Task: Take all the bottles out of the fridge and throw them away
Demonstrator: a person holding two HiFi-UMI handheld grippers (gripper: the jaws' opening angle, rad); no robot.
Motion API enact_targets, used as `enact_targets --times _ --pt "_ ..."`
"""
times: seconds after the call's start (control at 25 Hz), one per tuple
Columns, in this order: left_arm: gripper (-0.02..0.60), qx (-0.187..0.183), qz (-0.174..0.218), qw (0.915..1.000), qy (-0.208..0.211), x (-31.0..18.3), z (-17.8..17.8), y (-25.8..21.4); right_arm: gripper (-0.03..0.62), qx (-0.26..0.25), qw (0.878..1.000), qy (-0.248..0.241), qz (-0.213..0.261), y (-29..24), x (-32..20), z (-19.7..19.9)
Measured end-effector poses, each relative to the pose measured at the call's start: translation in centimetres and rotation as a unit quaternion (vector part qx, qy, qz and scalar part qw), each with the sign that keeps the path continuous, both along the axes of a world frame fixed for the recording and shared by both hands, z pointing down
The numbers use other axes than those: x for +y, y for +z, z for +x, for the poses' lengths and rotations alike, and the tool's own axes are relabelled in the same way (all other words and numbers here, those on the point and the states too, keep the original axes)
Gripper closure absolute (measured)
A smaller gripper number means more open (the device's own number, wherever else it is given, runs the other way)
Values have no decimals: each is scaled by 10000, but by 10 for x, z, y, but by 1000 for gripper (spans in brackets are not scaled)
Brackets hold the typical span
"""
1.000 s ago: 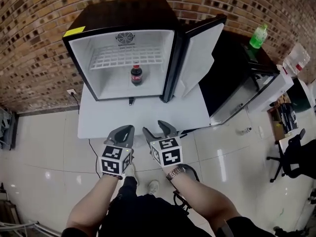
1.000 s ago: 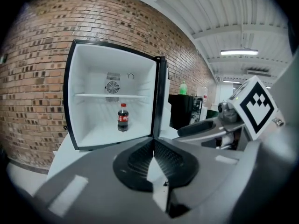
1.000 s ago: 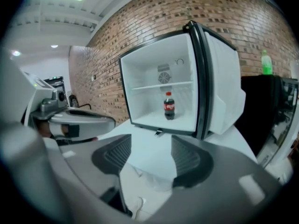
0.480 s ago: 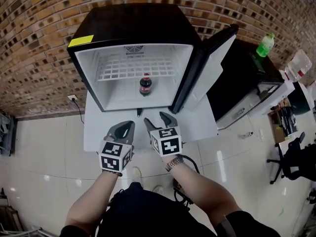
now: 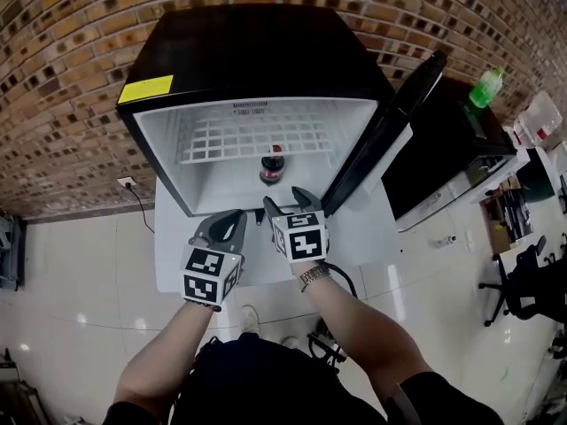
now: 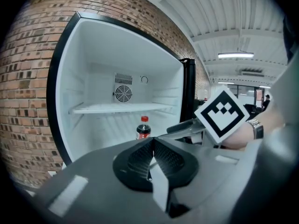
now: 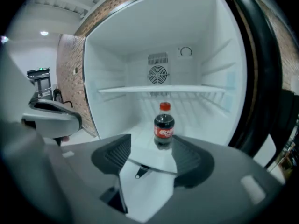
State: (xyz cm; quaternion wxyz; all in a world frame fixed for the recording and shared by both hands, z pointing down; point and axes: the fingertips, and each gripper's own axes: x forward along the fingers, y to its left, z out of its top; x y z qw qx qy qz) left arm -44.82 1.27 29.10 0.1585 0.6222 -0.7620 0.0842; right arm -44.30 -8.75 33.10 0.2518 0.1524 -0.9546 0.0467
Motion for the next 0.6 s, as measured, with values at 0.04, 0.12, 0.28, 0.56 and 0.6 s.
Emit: enact_targets --times 0.04,0.12,0.28,0.56,0.6 --pt "578 5 -15 10000 19 -1 -5 1 322 9 10000 7 -3 2 -2 -6" --pt "578 27 -53 10000 61 -4 -12 5 322 51 10000 41 -10 7 -8 -16" --pt "578 60 -104 9998 137 -11 -26 9 309 181 9997 144 -38 18 -22 -34" --pt "578 99 -186 9995 220 -18 -45 19 296 374 9989 250 -116 41 -39 -61" --pt "578 84 -183 9996 211 -19 -48 20 290 392 9988 252 -141 44 -41 -64"
